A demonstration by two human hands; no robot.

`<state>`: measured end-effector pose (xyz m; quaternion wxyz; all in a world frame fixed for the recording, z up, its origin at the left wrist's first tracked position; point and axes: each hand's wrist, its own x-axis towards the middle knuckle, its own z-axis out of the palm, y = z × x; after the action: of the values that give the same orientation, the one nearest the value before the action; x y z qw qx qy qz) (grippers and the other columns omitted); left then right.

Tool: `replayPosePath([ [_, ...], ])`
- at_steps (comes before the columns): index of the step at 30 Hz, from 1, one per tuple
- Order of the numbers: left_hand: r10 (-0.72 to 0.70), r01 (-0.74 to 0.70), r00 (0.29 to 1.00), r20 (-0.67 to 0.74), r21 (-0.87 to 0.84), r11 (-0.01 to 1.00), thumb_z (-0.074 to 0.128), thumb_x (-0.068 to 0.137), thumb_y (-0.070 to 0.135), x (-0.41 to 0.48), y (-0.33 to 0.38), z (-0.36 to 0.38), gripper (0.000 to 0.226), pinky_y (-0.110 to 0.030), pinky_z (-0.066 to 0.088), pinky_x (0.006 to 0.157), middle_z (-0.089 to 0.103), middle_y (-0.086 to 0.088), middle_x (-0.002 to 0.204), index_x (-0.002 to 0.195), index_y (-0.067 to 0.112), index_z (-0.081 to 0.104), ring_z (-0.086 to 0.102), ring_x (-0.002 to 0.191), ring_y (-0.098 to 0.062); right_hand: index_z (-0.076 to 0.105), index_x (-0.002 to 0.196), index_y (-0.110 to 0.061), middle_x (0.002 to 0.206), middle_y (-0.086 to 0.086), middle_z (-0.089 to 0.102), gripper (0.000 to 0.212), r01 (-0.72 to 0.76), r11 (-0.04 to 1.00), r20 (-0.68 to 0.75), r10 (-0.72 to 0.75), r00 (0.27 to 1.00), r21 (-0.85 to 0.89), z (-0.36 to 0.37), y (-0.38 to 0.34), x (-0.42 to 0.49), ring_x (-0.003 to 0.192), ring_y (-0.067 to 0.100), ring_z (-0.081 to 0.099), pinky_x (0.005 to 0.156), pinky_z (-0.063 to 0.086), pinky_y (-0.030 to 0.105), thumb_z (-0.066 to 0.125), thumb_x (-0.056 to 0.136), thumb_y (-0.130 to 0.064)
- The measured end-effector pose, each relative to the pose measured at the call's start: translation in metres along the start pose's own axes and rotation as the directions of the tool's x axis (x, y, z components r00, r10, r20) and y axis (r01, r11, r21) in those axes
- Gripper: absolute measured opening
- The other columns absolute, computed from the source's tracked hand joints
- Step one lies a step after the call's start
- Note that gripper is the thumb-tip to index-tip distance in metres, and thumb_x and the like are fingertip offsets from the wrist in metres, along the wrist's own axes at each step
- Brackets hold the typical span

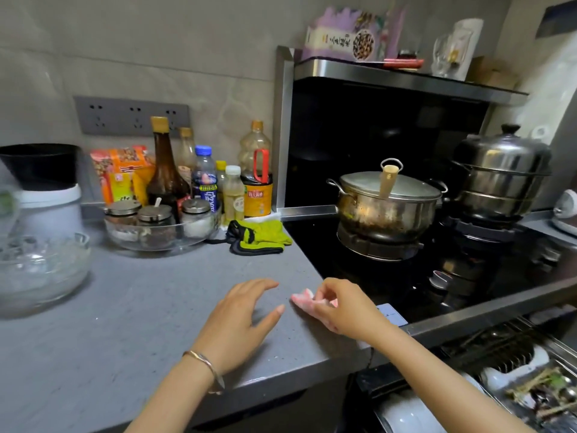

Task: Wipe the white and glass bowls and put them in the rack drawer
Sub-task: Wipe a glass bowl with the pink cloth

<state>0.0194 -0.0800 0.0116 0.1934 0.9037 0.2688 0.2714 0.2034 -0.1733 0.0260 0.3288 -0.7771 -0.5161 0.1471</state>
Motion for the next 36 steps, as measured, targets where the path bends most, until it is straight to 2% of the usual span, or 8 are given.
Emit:
replayPosePath([
  [4, -0.160, 0.141, 0.986, -0.039, -0.303, 0.942, 0.052, 0.088, 0.048, 0.002, 0.004, -0.009, 0.050, -0.015, 0.032, 0.101, 0.045, 0.021, 0.129, 0.134, 0.032, 0.043, 0.041, 0.121, 0.003, 0.052, 0.088, -0.014, 0.061, 0.011, 0.056, 0.008, 0.119, 0.960, 0.044, -0.134, 0.990, 0.254, -0.024, -0.029, 0.007, 0.057, 0.023, 0.046, 0.056, 0.036, 0.039, 0.059, 0.092, -0.012],
  [11, -0.396, 0.222, 0.915, 0.077, -0.915, 0.337, 0.055, 0.085, 0.034, -0.001, 0.009, -0.046, 0.035, -0.021, 0.054, 0.060, 0.075, -0.011, 0.089, 0.100, 0.005, 0.067, 0.071, 0.074, -0.017, 0.055, 0.116, -0.013, 0.104, 0.022, 0.070, 0.023, 0.124, 0.764, 0.096, -0.237, 0.967, 0.633, -0.032, -0.090, 0.015, 0.092, 0.028, 0.068, 0.085, 0.055, 0.035, 0.058, 0.094, -0.012],
  [18, -0.307, 0.094, 0.946, -0.103, -0.819, 0.567, 0.055, 0.090, 0.009, -0.019, -0.007, -0.104, 0.012, -0.013, 0.041, 0.042, 0.067, 0.004, 0.062, 0.089, 0.007, 0.067, 0.057, 0.050, -0.002, 0.063, 0.113, -0.014, 0.108, 0.012, 0.071, 0.039, 0.037, 0.721, 0.321, -0.354, 0.878, 0.692, 0.000, -0.107, 0.035, 0.099, 0.022, 0.067, 0.089, 0.055, 0.039, 0.075, 0.078, -0.024],
  [22, -0.143, 0.046, 0.982, -0.122, -0.583, 0.811, 0.063, 0.083, 0.028, -0.028, -0.024, -0.128, 0.009, -0.008, 0.040, 0.059, 0.063, 0.014, 0.073, 0.081, 0.024, 0.071, 0.055, 0.064, 0.006, 0.068, 0.112, -0.015, 0.109, 0.004, 0.071, 0.030, 0.086, 0.835, 0.531, -0.422, 0.735, 0.544, 0.028, -0.131, 0.045, 0.102, 0.016, 0.066, 0.089, 0.052, 0.028, 0.073, 0.083, -0.021],
  [25, -0.093, 0.034, 0.977, -0.190, -0.290, 0.956, 0.059, 0.076, 0.049, -0.025, -0.050, -0.138, 0.013, -0.003, 0.031, 0.081, 0.054, 0.013, 0.096, 0.077, 0.037, 0.065, 0.047, 0.093, 0.007, 0.066, 0.112, -0.010, 0.108, 0.010, 0.070, 0.031, 0.082, 0.847, 0.585, -0.429, 0.688, 0.525, 0.059, -0.153, 0.052, 0.100, 0.022, 0.065, 0.089, 0.050, 0.036, 0.071, 0.083, -0.020],
  [29, -0.139, 0.092, 0.950, -0.281, -0.174, 0.980, 0.063, 0.085, 0.051, -0.022, -0.103, -0.154, 0.009, -0.006, 0.024, 0.100, 0.055, 0.013, 0.118, 0.091, 0.045, 0.065, 0.039, 0.115, 0.008, 0.063, 0.104, -0.010, 0.091, 0.000, 0.073, 0.016, -0.102, 0.763, 0.621, -0.431, 0.654, 0.638, 0.102, -0.180, 0.059, 0.080, 0.012, 0.070, 0.069, 0.055, 0.023, 0.058, 0.091, -0.002],
  [31, -0.166, 0.121, 0.904, -0.393, -0.136, 0.983, 0.053, 0.080, 0.061, -0.030, -0.133, -0.167, 0.029, -0.024, 0.030, 0.109, 0.058, 0.015, 0.119, 0.102, 0.045, 0.063, 0.046, 0.119, -0.001, 0.064, 0.100, -0.010, 0.089, 0.002, 0.074, 0.016, -0.217, 0.711, 0.635, -0.394, 0.665, 0.668, 0.120, -0.188, 0.066, 0.076, 0.012, 0.070, 0.068, 0.056, 0.023, 0.058, 0.088, 0.000],
  [36, -0.298, 0.397, 0.845, -0.444, 0.148, 0.906, 0.047, 0.073, 0.073, -0.056, -0.194, -0.206, 0.068, -0.027, 0.018, 0.111, 0.045, 0.003, 0.140, 0.125, 0.031, 0.057, 0.031, 0.136, -0.019, 0.066, 0.097, -0.006, 0.089, 0.010, 0.074, 0.013, -0.345, 0.652, 0.641, -0.287, 0.712, 0.675, 0.150, -0.198, 0.083, 0.072, 0.017, 0.072, 0.069, 0.058, 0.026, 0.060, 0.088, 0.001],
])
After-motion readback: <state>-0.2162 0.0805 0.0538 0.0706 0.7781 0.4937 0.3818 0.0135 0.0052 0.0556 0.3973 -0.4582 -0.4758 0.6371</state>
